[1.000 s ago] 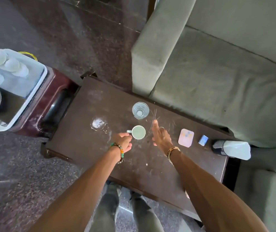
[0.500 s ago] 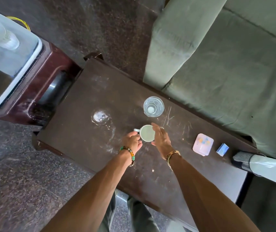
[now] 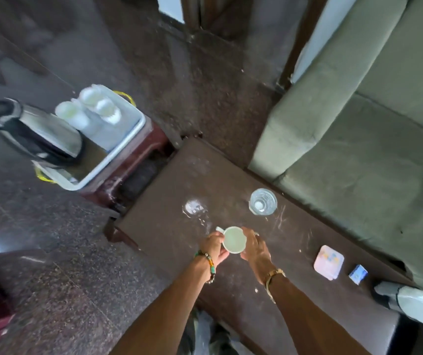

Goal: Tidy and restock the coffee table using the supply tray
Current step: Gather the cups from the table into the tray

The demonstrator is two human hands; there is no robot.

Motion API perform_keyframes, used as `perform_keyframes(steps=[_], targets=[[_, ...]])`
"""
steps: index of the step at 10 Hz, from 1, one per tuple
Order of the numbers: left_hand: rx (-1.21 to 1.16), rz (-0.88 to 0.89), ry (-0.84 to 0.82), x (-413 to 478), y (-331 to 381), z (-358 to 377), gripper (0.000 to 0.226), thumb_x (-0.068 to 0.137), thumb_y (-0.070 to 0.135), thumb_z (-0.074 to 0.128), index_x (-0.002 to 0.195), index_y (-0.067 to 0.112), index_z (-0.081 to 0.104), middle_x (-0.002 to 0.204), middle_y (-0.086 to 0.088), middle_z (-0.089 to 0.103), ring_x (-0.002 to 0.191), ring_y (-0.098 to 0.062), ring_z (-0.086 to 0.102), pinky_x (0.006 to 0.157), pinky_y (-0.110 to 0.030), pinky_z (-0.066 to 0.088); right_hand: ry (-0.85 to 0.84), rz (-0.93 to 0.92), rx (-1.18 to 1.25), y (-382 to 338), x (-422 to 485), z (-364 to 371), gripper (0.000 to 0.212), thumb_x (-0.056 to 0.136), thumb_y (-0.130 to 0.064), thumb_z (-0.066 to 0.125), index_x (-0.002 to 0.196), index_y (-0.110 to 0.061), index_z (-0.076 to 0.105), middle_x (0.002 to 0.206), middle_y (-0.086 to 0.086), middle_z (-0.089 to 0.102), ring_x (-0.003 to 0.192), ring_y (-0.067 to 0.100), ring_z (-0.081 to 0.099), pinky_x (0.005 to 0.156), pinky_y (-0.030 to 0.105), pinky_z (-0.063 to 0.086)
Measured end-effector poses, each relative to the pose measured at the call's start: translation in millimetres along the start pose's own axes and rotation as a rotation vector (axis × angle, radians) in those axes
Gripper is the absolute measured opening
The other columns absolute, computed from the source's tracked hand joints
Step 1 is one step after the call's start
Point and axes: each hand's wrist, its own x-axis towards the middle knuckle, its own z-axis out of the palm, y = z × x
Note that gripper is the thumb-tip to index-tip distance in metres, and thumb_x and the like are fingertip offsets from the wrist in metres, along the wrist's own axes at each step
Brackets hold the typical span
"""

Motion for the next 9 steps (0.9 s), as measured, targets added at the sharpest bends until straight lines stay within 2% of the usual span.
perform_keyframes(steps=[1,2,3,4,5,6,7,8,9], targets=[[0.025,0.058,-0.013,-48,34,-32,0.036,0.1,0.007,0.04,0.135,0.012,0.047,0.131,-0.012,0.052,0.128,-0.033,0.05,0.103,-0.04,0.042,-0.004,-0.094,0.059,-52,-39,-10,0.037,0.106,-0.023,0.046,0.142,-0.017,0.045,0.147,0.018,0.048,0.122,0.03,0.054,0.102,0.037,0.046],[-0.025,0.148,-0.001,-85,74,-68,0.036,0.099,0.007,0.043,0.134,0.012,0.049,0.137,-0.017,0.05,0.127,-0.035,0.05,0.102,-0.042,0.044,0.078,-0.289,0.08,-113,-73,-21,0.031,0.107,-0.022,0.04,0.129,-0.009,0.058,0.126,0.023,0.062,0.099,0.033,0.064,0.094,0.049,0.055],[-0.102,0.24,0.003,-117,112,-108,0.034,0.097,0.006,0.047,0.13,0.01,0.053,0.134,-0.019,0.054,0.125,-0.039,0.052,0.098,-0.043,0.047,0.051,-0.412,0.003,-173,-103,-18,0.035,0.101,-0.009,0.049,0.136,-0.011,0.053,0.13,0.015,0.061,0.111,0.031,0.062,0.096,0.043,0.052],[-0.133,0.291,0.014,-129,141,-143,0.035,0.098,0.009,0.048,0.132,0.01,0.054,0.133,-0.016,0.055,0.118,-0.034,0.055,0.096,-0.042,0.046,0.034,-0.407,0.075,-220,-124,-7,0.036,0.102,-0.009,0.046,0.138,-0.005,0.051,0.13,0.021,0.06,0.117,0.036,0.059,0.095,0.039,0.052],[-0.145,0.284,-0.001,-129,161,-176,0.034,0.098,0.012,0.049,0.132,0.009,0.054,0.132,-0.019,0.056,0.112,-0.033,0.057,0.099,-0.042,0.046,0.041,-0.383,0.14,-256,-136,13,0.03,0.105,-0.019,0.042,0.128,-0.011,0.06,0.121,0.016,0.066,0.105,0.032,0.065,0.093,0.041,0.054],[-0.139,0.27,-0.002,-126,180,-215,0.035,0.097,0.011,0.049,0.132,0.008,0.052,0.132,-0.02,0.056,0.121,-0.035,0.055,0.099,-0.042,0.046,0.016,-0.302,0.276,-292,-139,45,0.034,0.105,-0.028,0.039,0.119,-0.009,0.064,0.115,0.02,0.066,0.098,0.034,0.066,0.093,0.05,0.055],[-0.157,0.252,0.023,-129,204,-249,0.035,0.097,0.012,0.052,0.131,0.01,0.051,0.133,-0.017,0.055,0.12,-0.031,0.055,0.094,-0.042,0.049,0.009,-0.291,0.34,-325,-137,73,0.032,0.103,-0.031,0.041,0.11,-0.011,0.066,0.113,0.02,0.066,0.1,0.037,0.066,0.092,0.053,0.056],[-0.152,0.249,0.042,-128,236,-279,0.037,0.096,0.013,0.053,0.132,0.009,0.05,0.134,-0.017,0.053,0.123,-0.03,0.054,0.088,-0.039,0.05,-0.001,-0.22,0.456,-362,-134,92,0.034,0.099,-0.042,0.043,0.102,-0.02,0.069,0.107,0.014,0.069,0.102,0.033,0.067,0.093,0.049,0.058],[-0.163,0.257,0.023,-122,265,-295,0.036,0.096,0.012,0.053,0.132,0.008,0.052,0.133,-0.018,0.055,0.122,-0.029,0.055,0.087,-0.037,0.049,0.0,-0.208,0.513,-391,-123,100,0.034,0.098,-0.044,0.044,0.104,-0.021,0.069,0.106,0.012,0.07,0.102,0.032,0.068,0.092,0.045,0.058]])
